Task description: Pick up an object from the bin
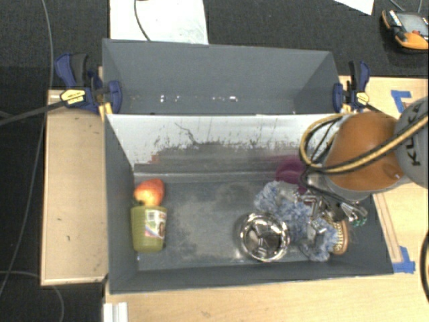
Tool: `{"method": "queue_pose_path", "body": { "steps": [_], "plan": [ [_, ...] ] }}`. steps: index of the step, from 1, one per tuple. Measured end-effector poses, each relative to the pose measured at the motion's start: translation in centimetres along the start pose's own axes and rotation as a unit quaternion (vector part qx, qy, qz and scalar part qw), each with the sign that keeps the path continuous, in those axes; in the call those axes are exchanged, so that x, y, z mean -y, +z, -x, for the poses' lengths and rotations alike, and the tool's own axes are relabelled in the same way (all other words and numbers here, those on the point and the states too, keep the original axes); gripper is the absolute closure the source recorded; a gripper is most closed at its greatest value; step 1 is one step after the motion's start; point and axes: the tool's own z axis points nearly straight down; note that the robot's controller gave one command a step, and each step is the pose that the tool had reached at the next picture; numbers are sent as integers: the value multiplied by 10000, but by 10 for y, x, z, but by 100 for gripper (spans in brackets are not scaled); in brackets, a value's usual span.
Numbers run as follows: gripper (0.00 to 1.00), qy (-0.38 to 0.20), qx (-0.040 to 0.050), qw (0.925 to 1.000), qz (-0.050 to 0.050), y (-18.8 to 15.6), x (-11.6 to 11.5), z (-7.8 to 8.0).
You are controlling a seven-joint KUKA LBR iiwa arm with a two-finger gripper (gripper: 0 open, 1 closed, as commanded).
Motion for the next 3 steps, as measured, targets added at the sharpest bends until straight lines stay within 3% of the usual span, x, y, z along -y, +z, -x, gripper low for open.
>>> {"method": "queue_pose_path", "body": {
  "steps": [1,2,3],
  "plan": [
    [0,-660,-39,9978,17,-11,0,6],
    [0,-362,5,9993,0,10,-25,2],
    [0,-216,20,9998,5,23,-24,3]
  ]
}}
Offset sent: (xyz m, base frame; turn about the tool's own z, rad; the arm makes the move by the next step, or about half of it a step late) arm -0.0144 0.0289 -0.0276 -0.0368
